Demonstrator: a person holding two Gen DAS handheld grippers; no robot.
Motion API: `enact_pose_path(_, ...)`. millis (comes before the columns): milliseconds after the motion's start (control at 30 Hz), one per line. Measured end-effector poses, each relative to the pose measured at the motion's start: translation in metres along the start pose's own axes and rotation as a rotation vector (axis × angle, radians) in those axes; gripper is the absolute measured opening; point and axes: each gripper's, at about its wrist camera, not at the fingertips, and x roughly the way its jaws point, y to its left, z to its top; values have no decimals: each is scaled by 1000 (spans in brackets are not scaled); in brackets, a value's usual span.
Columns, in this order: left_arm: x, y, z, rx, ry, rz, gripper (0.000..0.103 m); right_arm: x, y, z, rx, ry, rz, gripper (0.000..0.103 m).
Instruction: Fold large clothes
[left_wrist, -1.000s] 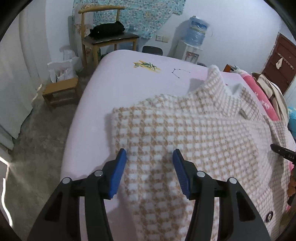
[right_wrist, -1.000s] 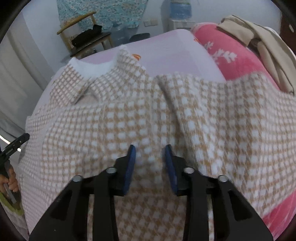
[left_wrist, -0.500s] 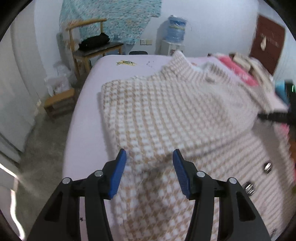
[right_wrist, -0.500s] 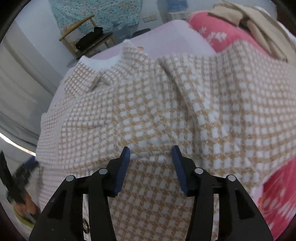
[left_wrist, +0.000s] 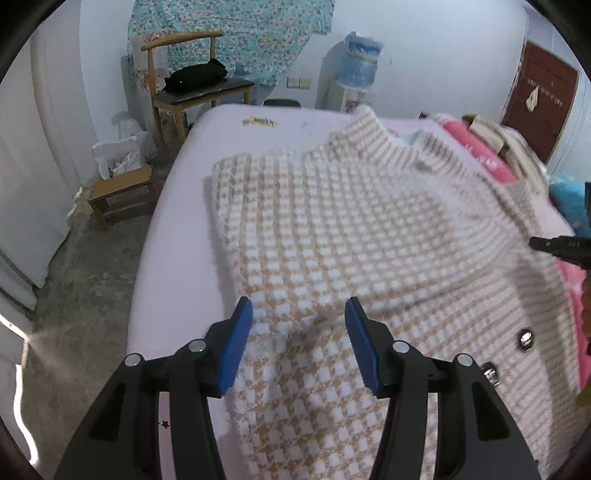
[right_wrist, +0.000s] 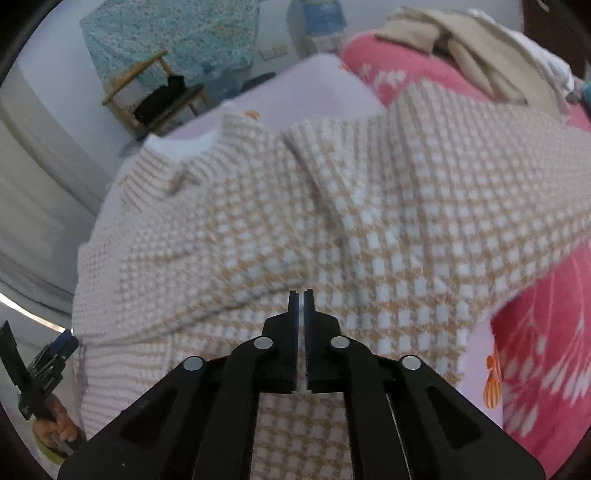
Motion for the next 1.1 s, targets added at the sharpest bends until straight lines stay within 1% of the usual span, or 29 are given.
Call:
enact_pose_path(33,-2,1,3,-5,-10,-7,51,-2,6,3,-23,-15,0,45)
enact_pose_path(67,-4,2,7,-7,-18,-10,52,-3,13,5,-42,-26,-3,50)
enact_pose_path(133,-2,3,17,-18,-23,-8,59,2,30,11,-93,-28,-8,50)
enact_pose_path(200,1,2,28,-29,-25,0,62,12,43,16,-118,-27,7,53)
enact_pose_path(233,3,1,33,-34,-29,2,65,19,49,18,-129,-21,6,54)
enact_pose_path(300,7,-3,44,-40,-33,5,70,37,57,21,-136,-4,0,58)
enact_pose_path(400,17,-11,56,-43,-26,18,77,66,63,17,-174,48,-38,60)
enact_pose_path(467,25,-15,60,-41,-16,29,79,62,64,16,-206,46,-41,60)
enact_pose_path(533,38,-20,61,-37,14,50,80,47,56,19,-180,27,-22,60)
enact_pose_path(600,51,-22,59,-33,47,59,80,25,36,26,-131,-17,-12,62)
enact_pose_path(700,66,-23,53,-37,98,76,80,-8,-17,38,-25,-80,-67,63)
enact_pose_path(767,69,-24,49,-28,91,92,80,-26,-52,42,45,-104,-106,66)
enact_pose_path(900,70,-27,47,-9,88,109,81,-66,-153,49,246,-141,-223,66)
enact_pose_path(967,70,-27,47,-16,89,105,81,-80,-197,53,333,-152,-283,66)
enact_pose_path(1100,71,-27,47,-22,87,105,82,-95,-268,56,487,-153,-362,66)
